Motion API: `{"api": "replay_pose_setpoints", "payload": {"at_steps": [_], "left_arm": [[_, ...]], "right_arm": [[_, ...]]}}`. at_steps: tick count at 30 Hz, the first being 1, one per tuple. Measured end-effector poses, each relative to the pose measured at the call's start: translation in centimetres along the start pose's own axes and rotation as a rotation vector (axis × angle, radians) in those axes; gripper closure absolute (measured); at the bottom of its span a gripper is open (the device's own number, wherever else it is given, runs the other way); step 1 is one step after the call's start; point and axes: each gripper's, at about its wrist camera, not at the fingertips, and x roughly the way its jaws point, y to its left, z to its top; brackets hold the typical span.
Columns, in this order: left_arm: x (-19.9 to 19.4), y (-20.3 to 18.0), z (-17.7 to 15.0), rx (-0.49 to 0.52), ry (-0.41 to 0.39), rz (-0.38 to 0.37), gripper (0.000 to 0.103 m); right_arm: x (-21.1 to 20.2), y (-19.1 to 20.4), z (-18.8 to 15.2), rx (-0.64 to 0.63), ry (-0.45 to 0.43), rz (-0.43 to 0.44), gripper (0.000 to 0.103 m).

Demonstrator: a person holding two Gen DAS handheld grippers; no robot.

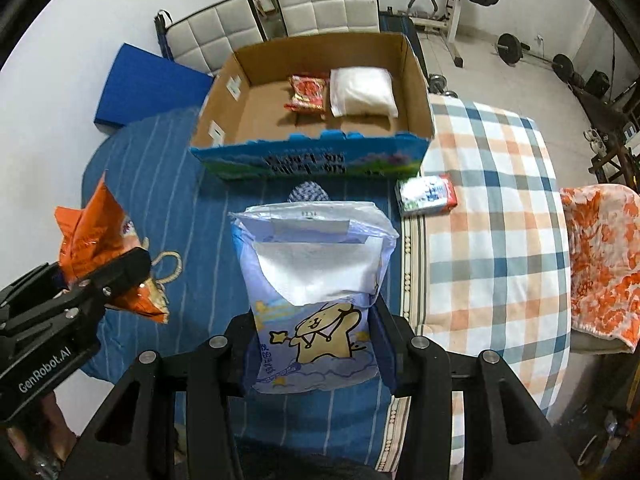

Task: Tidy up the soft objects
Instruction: 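Lift both held packs and carry them over the cardboard box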

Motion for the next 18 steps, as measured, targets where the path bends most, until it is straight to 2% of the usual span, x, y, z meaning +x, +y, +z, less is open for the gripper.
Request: {"api": "replay_pose_setpoints", "payload": {"at_steps": [5,8,13,18], "left_arm": [[-0.9,-0.4,1.2,0.005,-0.021,-0.03,0.059],[-0.8,-0.3,3.1,0.002,-0.037,-0.042,0.059],[0.6,0.4,7.5,-0.016,-0.043,-0.06,0.059],[3.8,1.3,12.4,-0.034,-0.009,-0.073,0.059]], "right_arm": [[-1.2,0.1,1.5,0.004,-0.017,0.047,0.054],[-1.6,-0.2,3.3,0.01,-0.036,0.057,0.054],[-0.9,-1.7,8.3,0.036,-0.063,0.082,0.054],[1.7,-3.0,14.1,0.056,-0.052,0.088,0.054]]}}
